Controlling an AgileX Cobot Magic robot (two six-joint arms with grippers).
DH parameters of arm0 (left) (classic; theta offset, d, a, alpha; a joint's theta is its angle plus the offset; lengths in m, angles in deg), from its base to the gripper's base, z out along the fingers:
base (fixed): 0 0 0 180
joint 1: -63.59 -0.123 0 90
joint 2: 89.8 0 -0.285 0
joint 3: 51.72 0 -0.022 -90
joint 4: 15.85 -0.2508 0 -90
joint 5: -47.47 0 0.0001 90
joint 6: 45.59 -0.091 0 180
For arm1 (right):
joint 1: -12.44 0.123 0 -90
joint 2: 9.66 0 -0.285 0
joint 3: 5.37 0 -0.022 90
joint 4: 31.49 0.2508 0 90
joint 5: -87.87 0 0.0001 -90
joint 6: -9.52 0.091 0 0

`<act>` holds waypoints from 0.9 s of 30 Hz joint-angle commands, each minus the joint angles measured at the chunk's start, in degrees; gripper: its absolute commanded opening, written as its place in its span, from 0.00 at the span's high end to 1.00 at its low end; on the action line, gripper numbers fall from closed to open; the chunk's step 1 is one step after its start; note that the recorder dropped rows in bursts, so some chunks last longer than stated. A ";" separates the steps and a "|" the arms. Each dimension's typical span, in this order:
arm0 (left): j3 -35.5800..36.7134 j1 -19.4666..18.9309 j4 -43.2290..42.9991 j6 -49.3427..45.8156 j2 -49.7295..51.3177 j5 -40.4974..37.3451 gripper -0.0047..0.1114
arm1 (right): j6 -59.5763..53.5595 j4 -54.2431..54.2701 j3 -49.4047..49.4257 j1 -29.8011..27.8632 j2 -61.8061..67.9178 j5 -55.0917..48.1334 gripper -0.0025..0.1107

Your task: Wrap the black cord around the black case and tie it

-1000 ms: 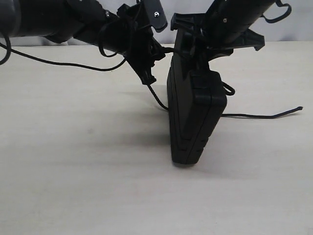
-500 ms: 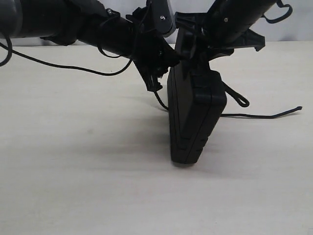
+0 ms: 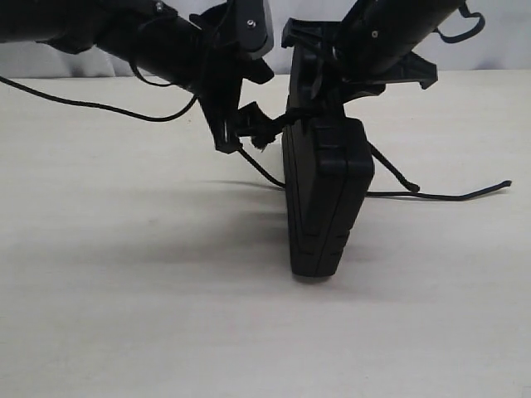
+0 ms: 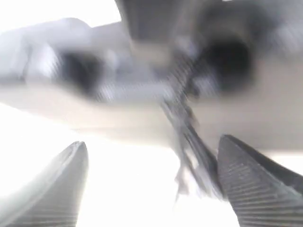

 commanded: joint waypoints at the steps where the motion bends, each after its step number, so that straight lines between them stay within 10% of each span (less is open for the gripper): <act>1: 0.00 -0.24 -3.51 1.41 1.04 -3.29 0.36 | -0.16 0.88 -0.07 0.15 -0.01 1.38 0.94; 6: 0.00 -0.13 0.31 1.41 4.02 2.35 0.50 | -0.16 0.88 -0.07 0.15 -0.01 1.29 0.94; 13: -0.11 0.00 3.19 1.28 4.76 0.95 0.96 | -0.16 0.88 -0.07 0.15 -0.01 1.64 0.94; 27: -0.11 1.74 11.78 -6.11 4.79 0.14 0.96 | -0.16 0.88 -0.07 0.15 -0.01 1.97 0.94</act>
